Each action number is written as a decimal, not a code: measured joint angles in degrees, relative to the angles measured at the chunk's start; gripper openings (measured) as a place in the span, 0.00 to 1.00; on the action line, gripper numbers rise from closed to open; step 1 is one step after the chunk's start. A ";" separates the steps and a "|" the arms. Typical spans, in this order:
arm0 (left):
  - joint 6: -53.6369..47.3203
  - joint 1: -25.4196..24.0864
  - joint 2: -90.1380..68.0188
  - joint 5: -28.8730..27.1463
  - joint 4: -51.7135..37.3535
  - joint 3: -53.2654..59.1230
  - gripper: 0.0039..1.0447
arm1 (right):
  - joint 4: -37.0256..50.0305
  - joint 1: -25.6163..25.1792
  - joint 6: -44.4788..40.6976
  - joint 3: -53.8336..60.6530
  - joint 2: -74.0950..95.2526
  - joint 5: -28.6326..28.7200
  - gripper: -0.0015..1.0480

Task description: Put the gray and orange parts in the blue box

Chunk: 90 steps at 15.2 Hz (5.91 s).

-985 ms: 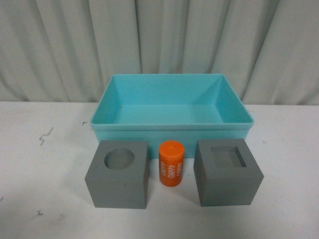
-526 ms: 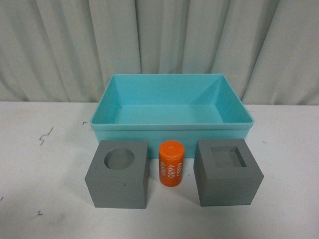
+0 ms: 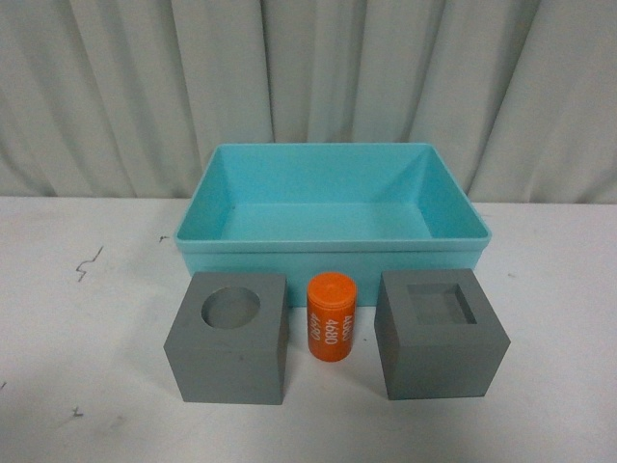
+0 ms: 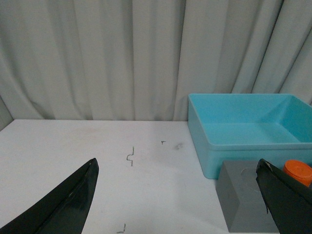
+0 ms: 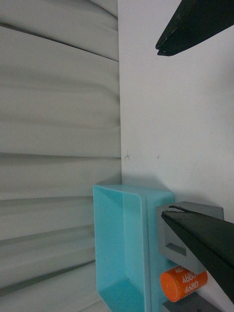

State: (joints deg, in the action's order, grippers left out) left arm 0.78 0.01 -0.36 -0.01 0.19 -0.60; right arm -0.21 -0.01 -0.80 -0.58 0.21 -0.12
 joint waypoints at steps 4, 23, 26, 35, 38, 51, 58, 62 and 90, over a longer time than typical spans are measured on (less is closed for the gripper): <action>0.00 0.00 0.00 0.00 0.00 0.00 0.94 | 0.00 0.00 0.00 0.00 0.00 0.00 0.94; 0.00 0.00 0.00 0.00 0.00 0.00 0.94 | 36.48 -1.75 13.00 -15.15 46.53 9.35 0.94; 0.02 0.00 0.00 0.00 0.00 0.00 0.94 | 32.76 2.01 14.71 -28.48 67.71 7.02 0.94; 0.00 0.00 0.00 0.00 0.00 0.00 0.94 | 3.15 9.81 12.79 -52.13 104.02 9.94 0.94; 0.00 0.00 0.00 0.00 0.02 0.00 0.94 | 1.44 11.76 12.79 -54.64 106.51 10.45 0.94; 0.00 0.00 0.00 0.00 0.00 0.00 0.94 | 6.54 11.72 16.13 -54.66 112.74 10.86 0.60; 0.00 0.00 0.00 0.02 0.00 0.00 0.94 | 2.47 13.68 16.41 -50.88 103.86 8.72 0.18; 0.02 0.00 0.00 0.02 0.00 0.00 0.94 | -1.18 14.23 15.17 -52.26 92.52 9.05 0.18; 0.02 0.00 0.00 0.00 0.00 0.00 0.94 | 27.06 12.59 7.02 -69.00 99.21 -8.24 0.72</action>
State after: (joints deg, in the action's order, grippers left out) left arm 0.80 0.01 -0.36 -0.01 0.19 -0.60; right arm 26.85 12.58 6.22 -69.58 99.42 -8.36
